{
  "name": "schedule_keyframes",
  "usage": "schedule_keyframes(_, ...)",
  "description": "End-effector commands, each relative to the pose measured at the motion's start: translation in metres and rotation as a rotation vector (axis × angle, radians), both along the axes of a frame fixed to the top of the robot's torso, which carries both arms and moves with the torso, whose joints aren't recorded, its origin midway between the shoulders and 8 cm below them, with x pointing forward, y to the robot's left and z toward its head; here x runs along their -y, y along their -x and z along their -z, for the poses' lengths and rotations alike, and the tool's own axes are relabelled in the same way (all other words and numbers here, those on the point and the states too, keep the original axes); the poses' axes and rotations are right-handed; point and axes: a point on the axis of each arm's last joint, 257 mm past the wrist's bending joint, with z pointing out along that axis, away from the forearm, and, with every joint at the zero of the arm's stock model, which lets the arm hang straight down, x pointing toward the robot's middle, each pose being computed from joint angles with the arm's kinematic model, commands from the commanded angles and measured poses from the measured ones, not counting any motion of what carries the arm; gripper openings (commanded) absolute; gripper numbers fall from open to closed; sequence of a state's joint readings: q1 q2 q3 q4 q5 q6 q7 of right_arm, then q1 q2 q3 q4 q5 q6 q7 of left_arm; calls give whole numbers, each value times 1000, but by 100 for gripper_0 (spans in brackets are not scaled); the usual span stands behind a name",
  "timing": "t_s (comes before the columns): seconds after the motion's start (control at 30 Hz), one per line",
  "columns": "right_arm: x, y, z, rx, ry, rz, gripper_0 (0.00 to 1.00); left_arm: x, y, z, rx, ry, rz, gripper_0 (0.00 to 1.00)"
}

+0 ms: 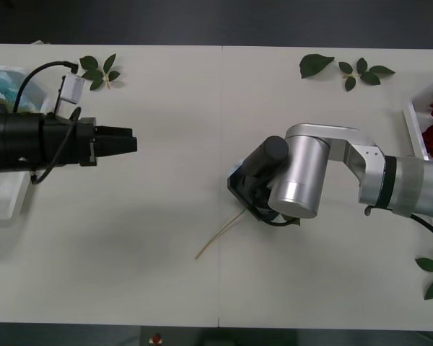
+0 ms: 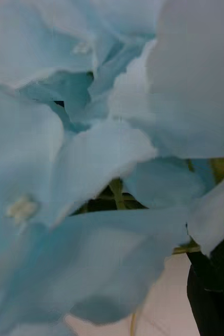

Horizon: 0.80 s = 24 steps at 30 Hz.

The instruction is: Put the red flowers into the right box and the blue flowers into the left box

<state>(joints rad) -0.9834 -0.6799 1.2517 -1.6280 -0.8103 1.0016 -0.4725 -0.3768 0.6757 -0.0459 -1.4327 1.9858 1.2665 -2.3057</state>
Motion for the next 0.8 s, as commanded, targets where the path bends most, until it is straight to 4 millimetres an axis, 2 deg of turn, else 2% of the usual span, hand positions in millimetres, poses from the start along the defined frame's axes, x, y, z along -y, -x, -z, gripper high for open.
schedule_keyframes(0.03,-12,-15,-22,46,-17,-4,81,28,-7,-15,162,58,8,100)
schedule_keyframes(0.13,-11,-14,-21,43,-13,-8,81,47,-7,-15,199,91,10,100)
schedule_keyframes(0.3,-6,-15,-20,41,-5,-7,81,59,-5,-12,208,123,12,100)
schedule_keyframes(0.8,7,-11,-12,9,40,-12,81,54,-3,-13,231,124,10,100)
